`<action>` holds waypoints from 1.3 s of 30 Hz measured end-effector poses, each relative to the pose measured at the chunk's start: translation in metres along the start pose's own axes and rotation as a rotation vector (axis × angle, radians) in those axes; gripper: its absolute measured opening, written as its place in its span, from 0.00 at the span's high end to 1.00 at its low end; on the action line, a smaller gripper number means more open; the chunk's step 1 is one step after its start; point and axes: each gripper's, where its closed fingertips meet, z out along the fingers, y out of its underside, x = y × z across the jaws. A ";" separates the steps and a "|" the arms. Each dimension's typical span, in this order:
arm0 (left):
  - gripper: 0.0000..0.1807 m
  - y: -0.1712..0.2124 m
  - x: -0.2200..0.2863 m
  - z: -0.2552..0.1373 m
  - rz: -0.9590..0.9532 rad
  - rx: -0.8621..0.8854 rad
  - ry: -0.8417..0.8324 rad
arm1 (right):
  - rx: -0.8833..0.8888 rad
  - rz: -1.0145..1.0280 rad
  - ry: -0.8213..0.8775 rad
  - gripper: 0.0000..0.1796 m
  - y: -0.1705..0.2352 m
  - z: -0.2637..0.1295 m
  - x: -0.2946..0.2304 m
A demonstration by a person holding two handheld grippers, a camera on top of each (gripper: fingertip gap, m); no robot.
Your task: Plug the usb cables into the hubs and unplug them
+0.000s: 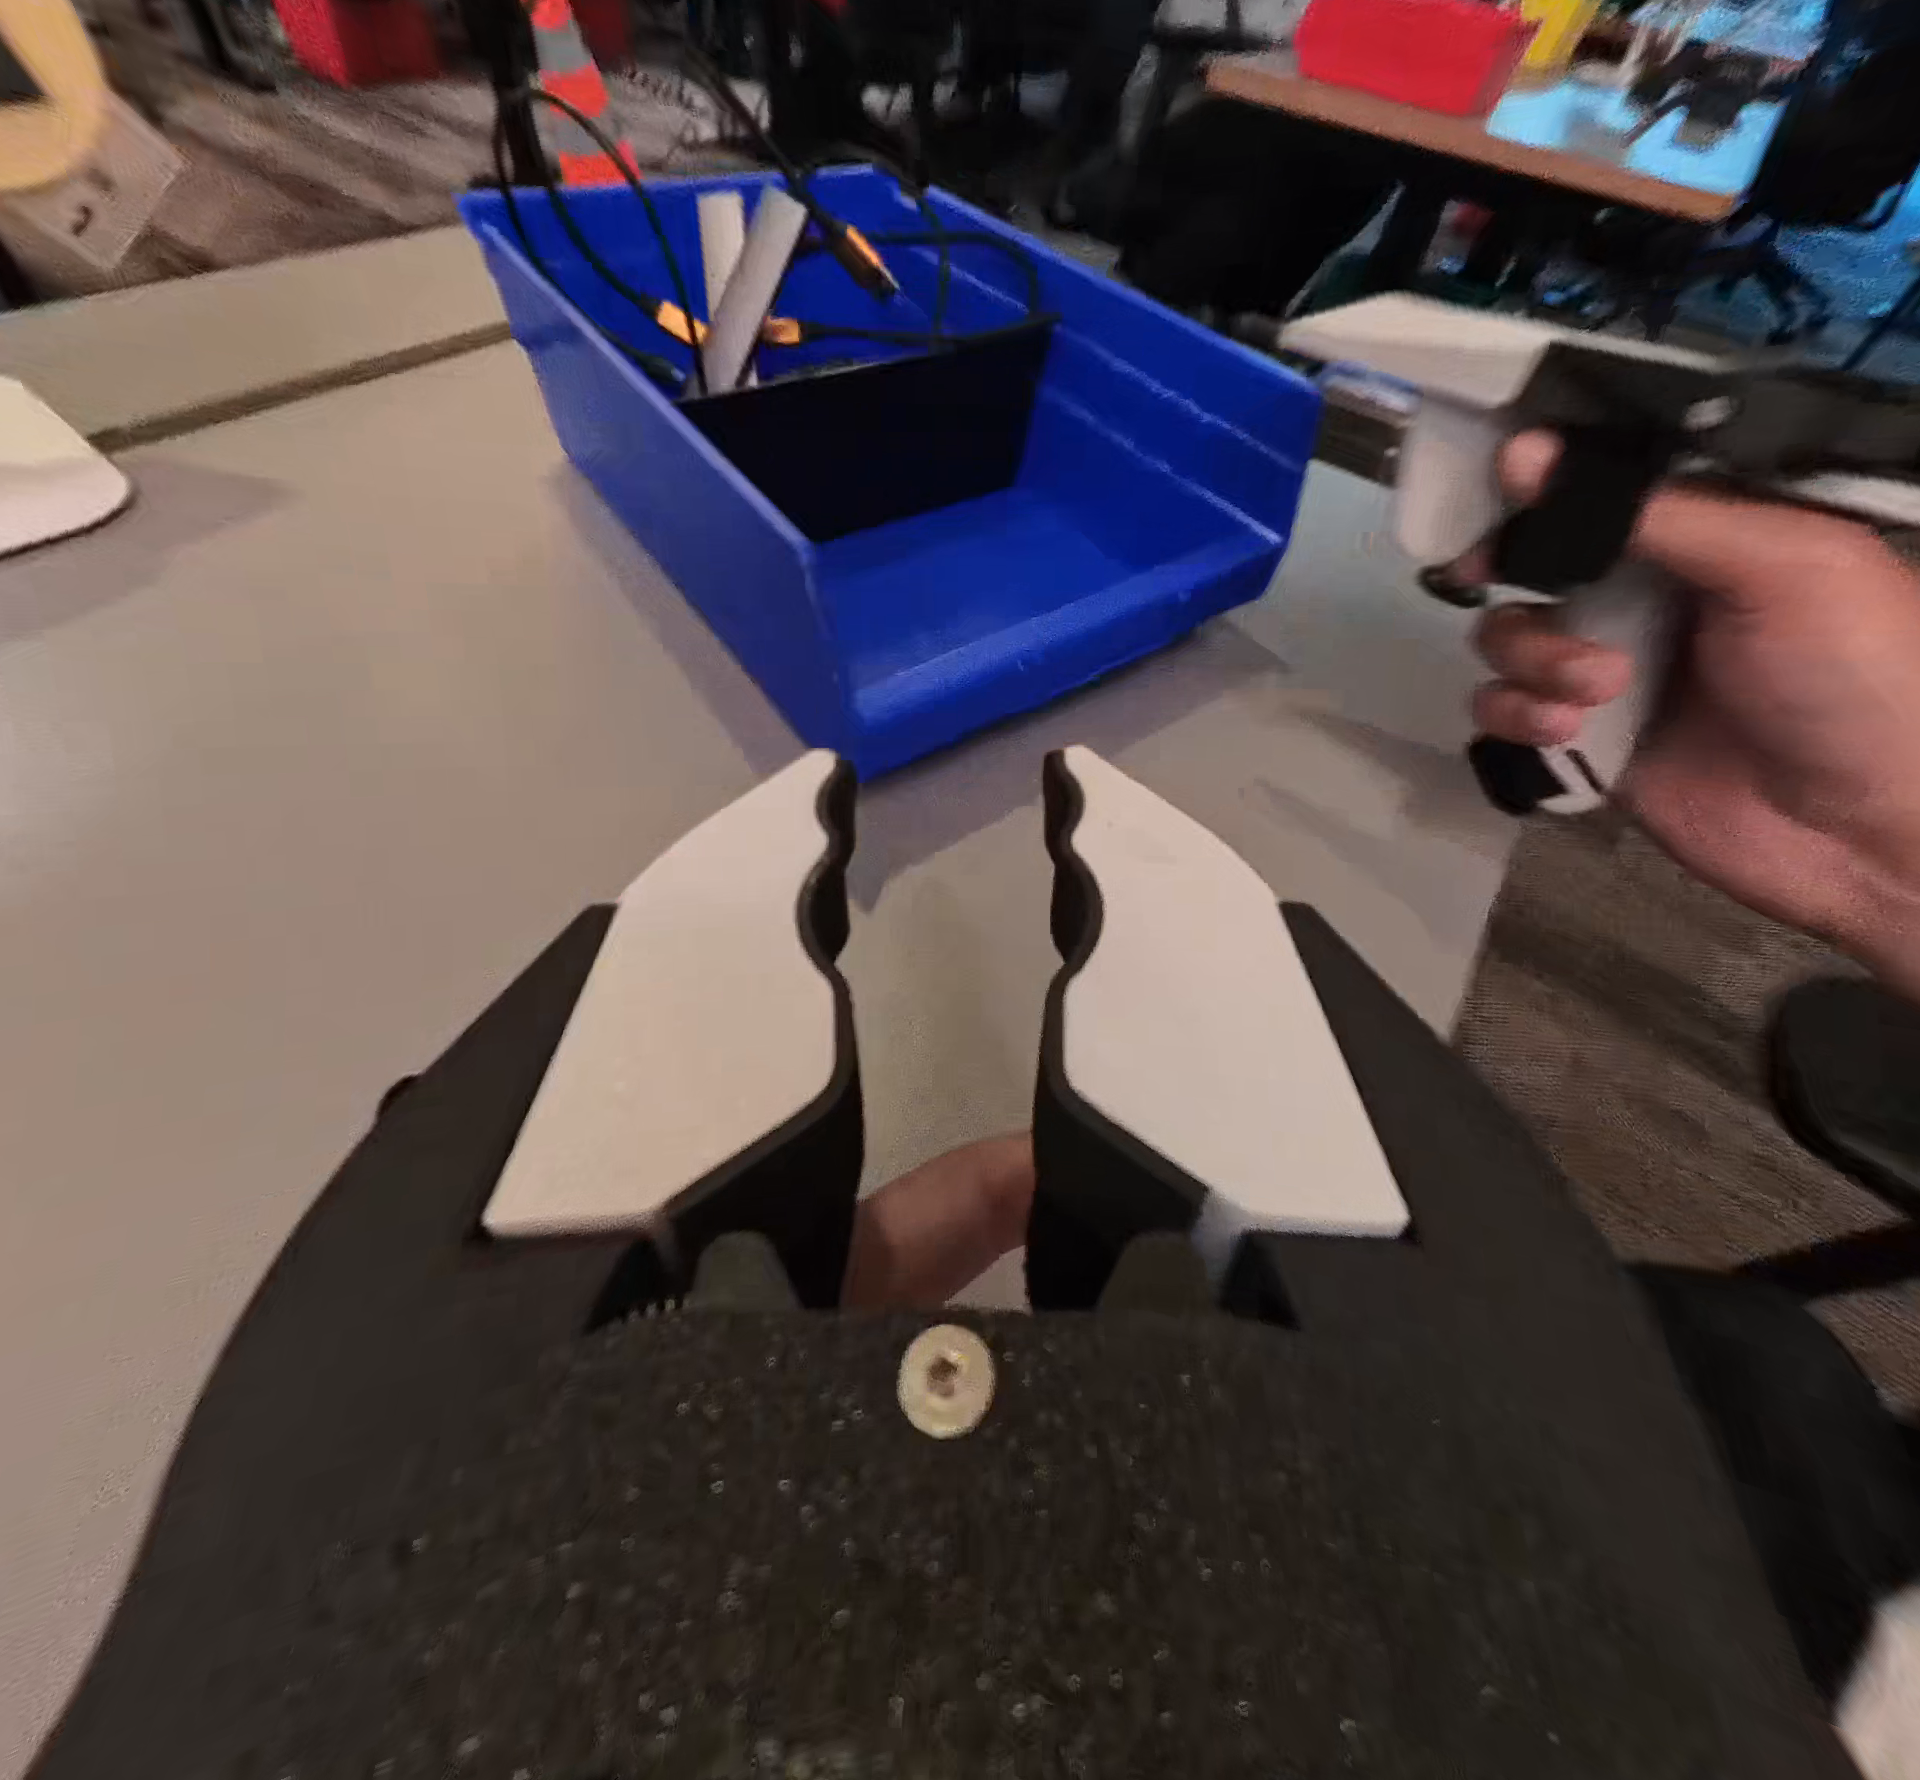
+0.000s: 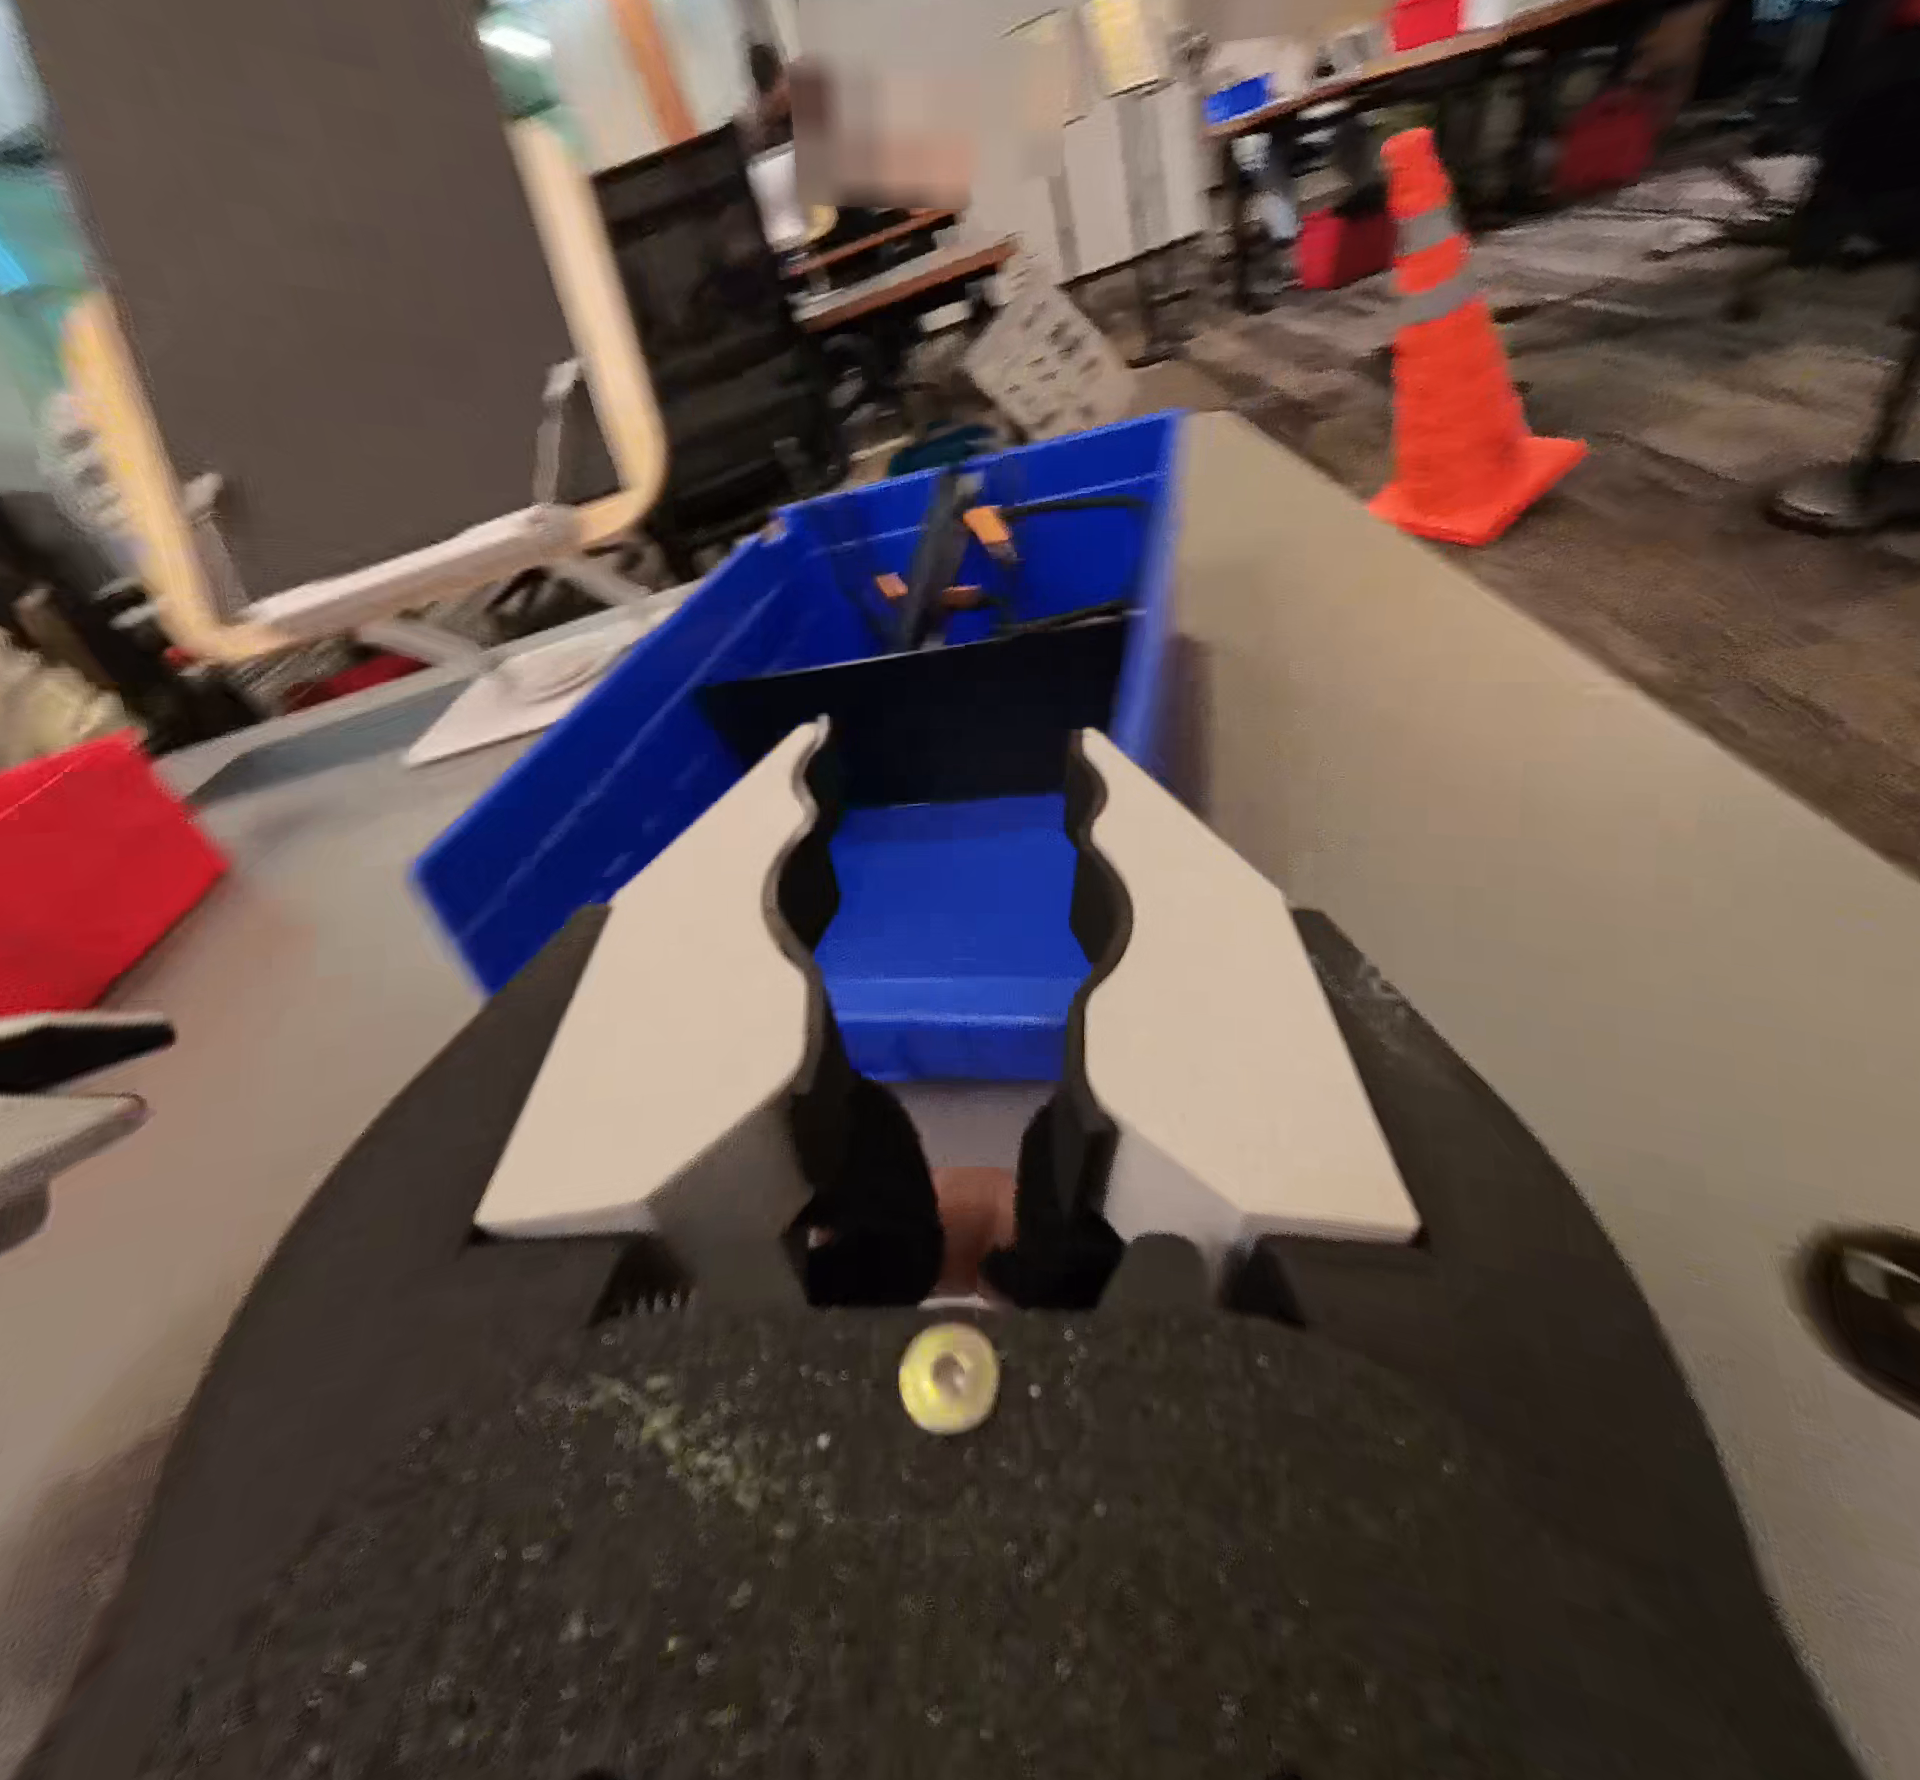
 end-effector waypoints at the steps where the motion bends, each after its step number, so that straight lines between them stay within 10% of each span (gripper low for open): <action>1: 0.81 -0.001 -0.003 0.019 -0.006 -0.020 -0.042 | -0.005 0.013 0.065 0.79 0.000 0.000 0.021; 14: 0.97 -0.007 -0.058 0.097 -0.051 -0.012 -0.363 | -0.159 -0.251 0.202 0.99 0.034 0.043 0.032; 26: 0.97 -0.026 -0.130 -0.056 -0.036 0.162 -0.601 | -0.031 -0.240 -0.050 0.99 0.028 0.056 -0.135; 39: 0.97 0.071 -0.215 -0.161 -0.147 0.034 -0.696 | -0.269 -0.319 -0.278 0.97 0.135 0.070 -0.258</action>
